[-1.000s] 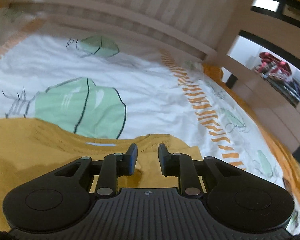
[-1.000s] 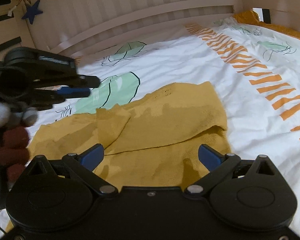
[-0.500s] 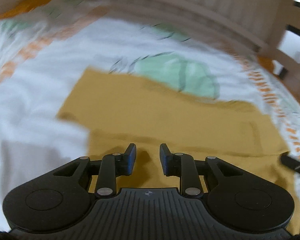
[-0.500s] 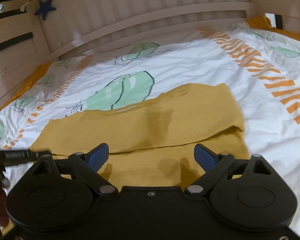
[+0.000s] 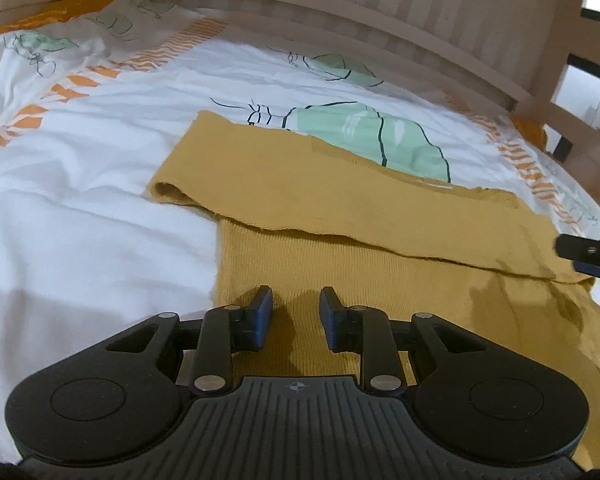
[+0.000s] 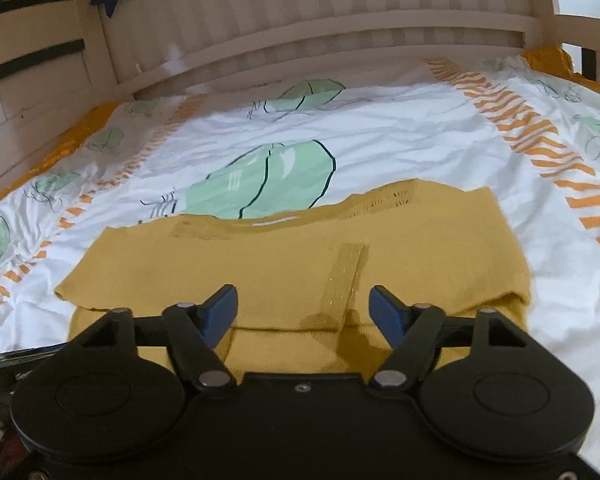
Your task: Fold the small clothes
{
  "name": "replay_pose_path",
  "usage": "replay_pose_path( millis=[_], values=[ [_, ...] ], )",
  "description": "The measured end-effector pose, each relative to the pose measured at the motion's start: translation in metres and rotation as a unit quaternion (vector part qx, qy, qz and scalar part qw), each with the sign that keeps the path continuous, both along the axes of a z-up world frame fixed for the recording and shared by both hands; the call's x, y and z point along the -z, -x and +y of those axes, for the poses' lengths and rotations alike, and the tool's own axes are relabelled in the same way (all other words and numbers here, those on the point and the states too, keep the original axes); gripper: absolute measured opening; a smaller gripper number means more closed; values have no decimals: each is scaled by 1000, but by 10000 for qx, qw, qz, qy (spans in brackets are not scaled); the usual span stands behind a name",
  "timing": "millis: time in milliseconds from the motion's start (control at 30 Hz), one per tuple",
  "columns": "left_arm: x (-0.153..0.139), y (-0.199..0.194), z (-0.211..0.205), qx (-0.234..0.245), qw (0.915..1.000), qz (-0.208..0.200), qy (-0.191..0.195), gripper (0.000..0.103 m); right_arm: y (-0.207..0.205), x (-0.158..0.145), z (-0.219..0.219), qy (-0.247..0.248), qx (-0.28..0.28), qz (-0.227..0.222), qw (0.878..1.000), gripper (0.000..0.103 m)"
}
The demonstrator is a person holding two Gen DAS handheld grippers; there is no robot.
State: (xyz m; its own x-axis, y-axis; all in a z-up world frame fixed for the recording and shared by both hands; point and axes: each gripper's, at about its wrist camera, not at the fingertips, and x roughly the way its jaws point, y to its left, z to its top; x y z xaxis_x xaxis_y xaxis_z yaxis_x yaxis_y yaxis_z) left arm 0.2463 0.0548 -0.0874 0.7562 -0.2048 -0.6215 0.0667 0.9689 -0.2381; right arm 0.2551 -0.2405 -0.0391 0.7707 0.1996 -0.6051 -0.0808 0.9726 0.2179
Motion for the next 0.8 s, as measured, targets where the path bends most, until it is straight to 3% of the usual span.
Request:
replay_pose_path(
  millis=[167, 300, 367, 433, 467, 633, 800],
  values=[
    [4, -1, 7, -45, 9996, 46, 281, 26, -24, 12, -4, -168, 94, 354, 9992, 65],
    [5, -1, 7, -47, 9996, 44, 270, 26, -32, 23, -9, -414, 191, 592, 9972, 58],
    [6, -1, 6, -51, 9997, 31, 247, 26, -34, 27, -9, -502, 182, 648, 9965, 50],
    [6, -1, 5, -54, 9997, 32, 225, 26, -36, 27, -9, -547, 161, 698, 9959, 25],
    [6, -1, 5, -55, 9997, 31, 217, 26, -37, 26, -8, -601, 144, 714, 9955, 25],
    [6, -1, 5, -56, 9997, 26, 217, 26, -37, -2, 6, -455, -230, 503, 9974, 20],
    [6, -1, 5, -55, 9998, 27, 215, 26, -36, -55, 14, -323, -604, -69, 9976, 18]
  ],
)
